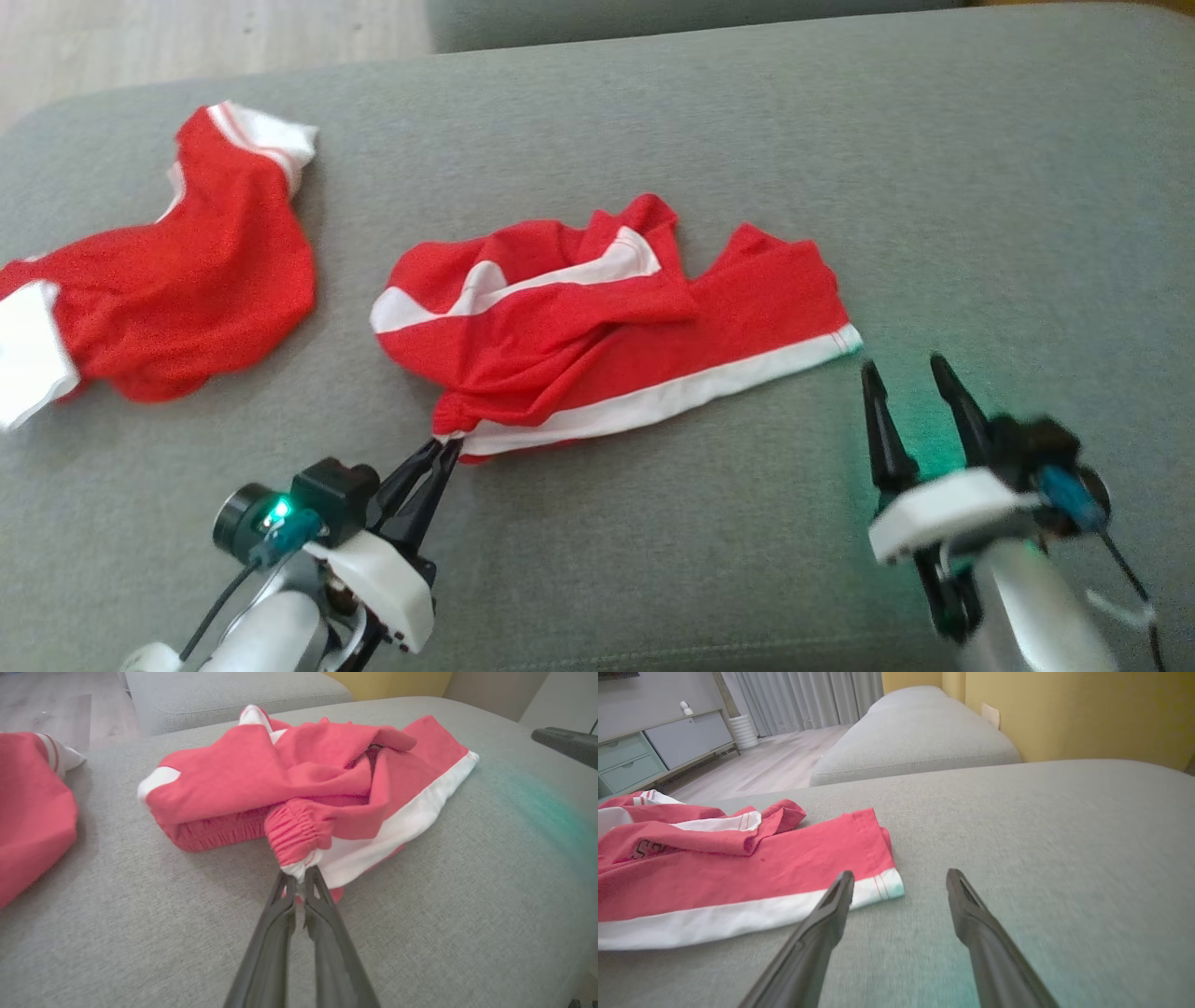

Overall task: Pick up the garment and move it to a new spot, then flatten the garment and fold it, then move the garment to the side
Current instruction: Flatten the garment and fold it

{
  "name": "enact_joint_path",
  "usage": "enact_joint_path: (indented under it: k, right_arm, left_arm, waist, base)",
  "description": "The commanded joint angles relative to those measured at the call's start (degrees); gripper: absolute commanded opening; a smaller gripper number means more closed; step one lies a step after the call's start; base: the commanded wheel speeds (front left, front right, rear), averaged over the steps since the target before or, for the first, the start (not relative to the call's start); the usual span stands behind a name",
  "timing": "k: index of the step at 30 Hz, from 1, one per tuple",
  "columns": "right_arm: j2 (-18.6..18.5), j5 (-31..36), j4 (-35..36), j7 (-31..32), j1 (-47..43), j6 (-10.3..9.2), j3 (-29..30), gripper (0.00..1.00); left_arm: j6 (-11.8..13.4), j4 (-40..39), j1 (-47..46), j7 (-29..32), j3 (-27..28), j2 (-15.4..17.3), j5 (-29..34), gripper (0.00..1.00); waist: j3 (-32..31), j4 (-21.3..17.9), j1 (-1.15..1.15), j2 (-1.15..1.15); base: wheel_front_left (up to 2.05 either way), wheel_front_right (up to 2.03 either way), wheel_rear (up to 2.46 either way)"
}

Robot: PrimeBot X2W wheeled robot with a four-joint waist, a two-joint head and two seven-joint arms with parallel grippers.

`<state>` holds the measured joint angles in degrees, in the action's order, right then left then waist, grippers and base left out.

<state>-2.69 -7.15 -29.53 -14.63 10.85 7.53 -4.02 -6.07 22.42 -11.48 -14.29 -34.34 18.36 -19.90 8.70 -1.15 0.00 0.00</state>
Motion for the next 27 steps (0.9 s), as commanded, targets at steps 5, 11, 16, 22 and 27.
enact_joint_path:
  k: [5,11,16,22,27]
  right_arm:
    - [-0.2,2.8,-11.5,-0.4,10.6,-0.04,-0.8,1.00]
    - [-0.2,4.1,-21.6,-0.4,14.4,-0.04,-0.1,1.00]
    - [-0.2,0.6,-22.7,-0.4,13.6,-0.04,-1.3,1.00]
    - [-0.2,-4.3,-22.2,-0.4,10.0,-0.04,-7.1,0.47]
    - [-0.2,-5.8,-23.2,-0.4,10.4,-0.04,-8.7,0.00]
  left_arm:
    - [0.5,-3.1,-2.5,-0.4,1.9,1.2,-0.1,0.00]
    - [0.6,-3.3,-3.5,-0.4,1.4,0.8,0.1,0.00]
    - [0.4,-2.4,-4.2,-0.4,0.7,0.5,0.1,0.00]
    - [0.9,-2.0,-3.7,-0.5,1.0,0.5,-0.1,0.00]
    - [1.0,-2.0,-3.4,-0.6,1.2,0.9,-0.3,0.00]
  waist:
    - [1.3,3.7,0.00,0.00]
    - [1.7,5.7,0.00,0.00]
    - [1.1,6.8,0.00,0.00]
    - [0.2,5.9,0.00,0.00]
    - [-0.6,4.8,0.00,0.00]
  base:
    - [0.00,0.00,0.00]
    - [0.00,0.00,0.00]
    - [0.00,0.00,0.00]
    - [0.00,0.00,0.00]
    - [0.00,0.00,0.00]
